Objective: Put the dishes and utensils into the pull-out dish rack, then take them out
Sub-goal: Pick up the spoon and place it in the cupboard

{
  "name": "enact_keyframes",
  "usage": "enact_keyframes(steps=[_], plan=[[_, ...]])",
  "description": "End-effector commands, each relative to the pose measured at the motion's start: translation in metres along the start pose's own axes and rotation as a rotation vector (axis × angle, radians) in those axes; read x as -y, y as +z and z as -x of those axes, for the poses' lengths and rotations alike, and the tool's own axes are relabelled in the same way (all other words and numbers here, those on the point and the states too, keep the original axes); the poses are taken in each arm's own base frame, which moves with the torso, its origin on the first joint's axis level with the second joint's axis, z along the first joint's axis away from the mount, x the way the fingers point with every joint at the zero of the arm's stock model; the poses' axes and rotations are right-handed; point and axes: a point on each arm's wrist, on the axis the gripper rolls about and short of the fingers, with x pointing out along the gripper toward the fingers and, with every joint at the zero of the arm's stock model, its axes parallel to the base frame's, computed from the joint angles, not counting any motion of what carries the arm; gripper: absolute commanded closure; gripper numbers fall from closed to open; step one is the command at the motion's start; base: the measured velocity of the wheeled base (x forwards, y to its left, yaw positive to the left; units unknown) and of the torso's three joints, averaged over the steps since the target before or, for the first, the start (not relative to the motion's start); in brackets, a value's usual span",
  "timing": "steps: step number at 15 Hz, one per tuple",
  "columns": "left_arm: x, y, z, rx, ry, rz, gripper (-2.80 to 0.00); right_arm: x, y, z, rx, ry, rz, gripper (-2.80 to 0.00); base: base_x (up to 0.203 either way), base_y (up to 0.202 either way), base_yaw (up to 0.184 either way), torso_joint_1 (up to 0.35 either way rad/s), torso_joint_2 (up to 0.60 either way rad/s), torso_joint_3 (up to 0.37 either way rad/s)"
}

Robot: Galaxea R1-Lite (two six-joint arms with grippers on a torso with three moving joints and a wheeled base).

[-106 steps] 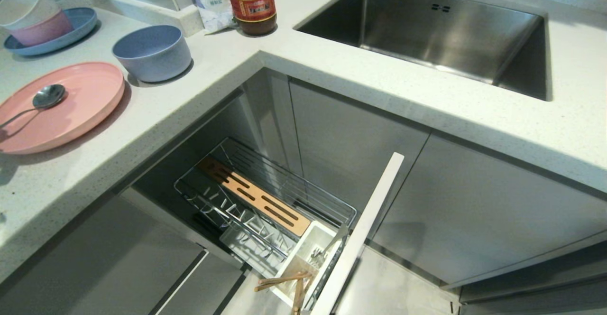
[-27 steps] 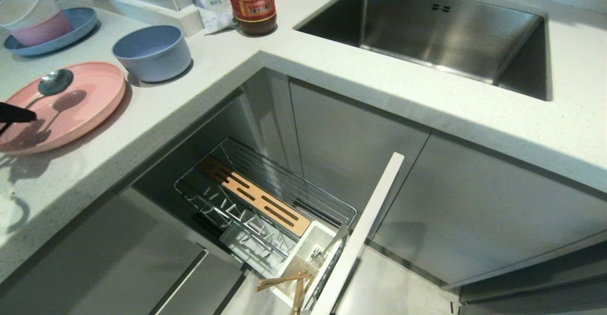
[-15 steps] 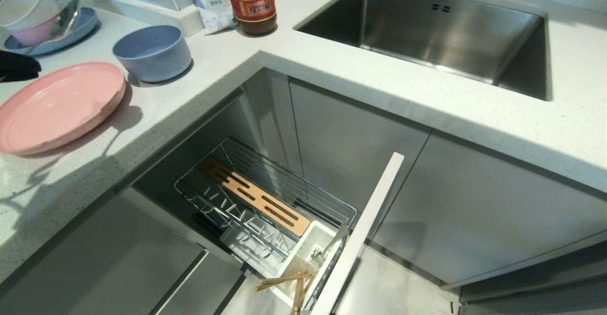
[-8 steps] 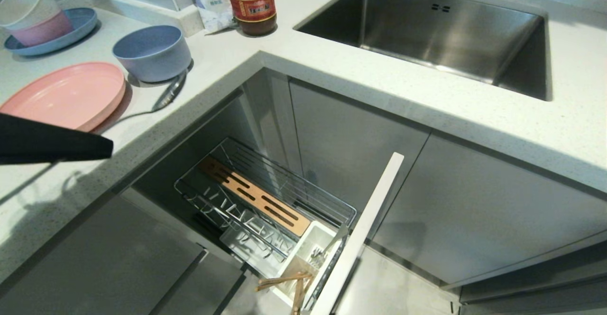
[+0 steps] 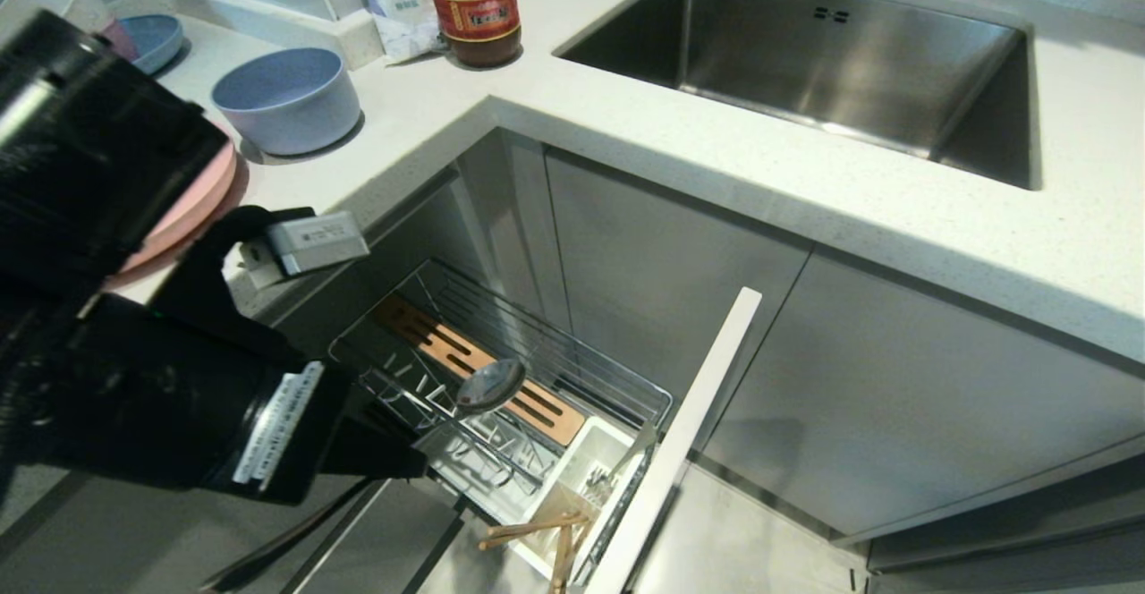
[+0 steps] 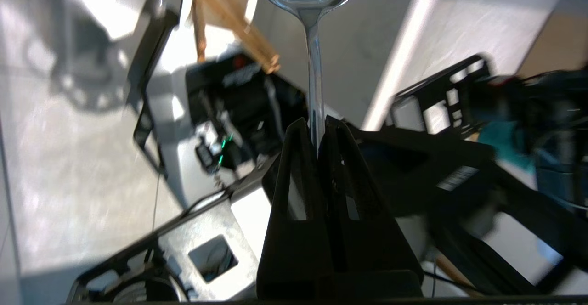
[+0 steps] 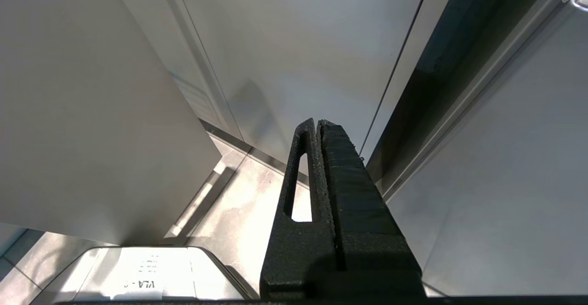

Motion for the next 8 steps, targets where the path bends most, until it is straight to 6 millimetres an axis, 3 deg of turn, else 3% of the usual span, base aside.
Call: enact_keyframes(steps=[1, 5, 8], plan=[[-0.001, 0.008, -0.041, -0.129, 0.059, 0.017, 0.0, 0.0, 0.0, 0.0, 0.003, 0.001, 0.0, 0.0, 0.0, 0.0, 0.0, 0.0, 0.0, 0.0], [-0.006, 0.014, -0.089, -0.269, 0.131, 0.037, 0.0, 0.0, 0.0, 0.0, 0.003, -0.001, 0.0, 0.0, 0.0, 0.0, 0.0, 0.0, 0.0, 0.0], [-0.01, 0.017, -0.114, -0.318, 0.192, -0.001, 0.0, 0.0, 0.0, 0.0, 0.003, 0.001, 0.0, 0.0, 0.0, 0.0, 0.0, 0.0, 0.0, 0.0]])
